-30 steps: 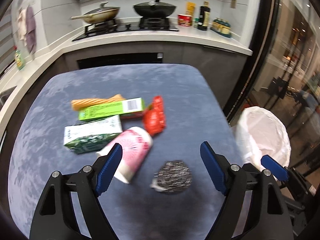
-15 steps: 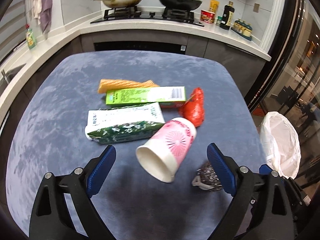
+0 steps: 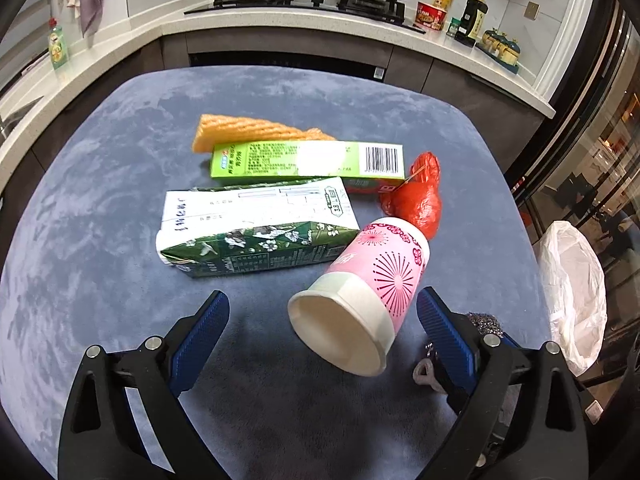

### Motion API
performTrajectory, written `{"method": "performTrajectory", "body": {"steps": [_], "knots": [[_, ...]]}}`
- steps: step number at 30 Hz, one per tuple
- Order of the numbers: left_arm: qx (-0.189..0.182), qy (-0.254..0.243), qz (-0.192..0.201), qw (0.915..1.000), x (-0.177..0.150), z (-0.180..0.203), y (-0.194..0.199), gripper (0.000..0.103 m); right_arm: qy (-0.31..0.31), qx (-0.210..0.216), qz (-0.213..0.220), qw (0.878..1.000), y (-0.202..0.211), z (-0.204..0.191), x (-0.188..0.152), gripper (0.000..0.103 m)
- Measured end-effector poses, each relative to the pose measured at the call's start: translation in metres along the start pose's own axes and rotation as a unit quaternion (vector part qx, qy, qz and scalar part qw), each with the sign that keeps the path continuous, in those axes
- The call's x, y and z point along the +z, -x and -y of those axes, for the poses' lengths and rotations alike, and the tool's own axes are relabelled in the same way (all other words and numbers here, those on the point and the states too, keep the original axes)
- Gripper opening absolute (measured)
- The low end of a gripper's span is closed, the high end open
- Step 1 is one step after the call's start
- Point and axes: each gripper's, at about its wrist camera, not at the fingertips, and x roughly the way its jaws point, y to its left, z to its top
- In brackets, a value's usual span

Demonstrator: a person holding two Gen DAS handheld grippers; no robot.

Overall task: Collect trash
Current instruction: 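Grasp the steel wool scrubber with the right gripper while the left gripper grasps the pink paper cup, then carry the scrubber and cup to the bin and release both into it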

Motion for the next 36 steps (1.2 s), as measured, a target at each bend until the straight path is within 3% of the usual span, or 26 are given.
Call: {"method": "performTrajectory", "body": {"steps": [9,17,26,36], "knots": [[-0.010,0.000,-0.024,0.9997,-0.003,0.006,-0.020,0.090,-0.007,0.005,-0.012,1.000,-0.014,0.004,-0.001,0.062],[-0.012,-0.019,-0.020,0.9995,-0.005,0.019,-0.018,0.069,-0.009,0.014,-0.008,1.000,-0.011,0.009,-0.003,0.057],[-0.002,-0.032,-0.004,0.9995,-0.010,0.033,0.001,0.067,-0.028,0.004,0.013,1.000,0.014,0.031,-0.006,0.057],[0.007,-0.072,0.027,0.9970,-0.017,0.071,0.033,0.067,-0.065,-0.002,0.065,0.996,0.070,0.070,-0.005,0.057]]}}
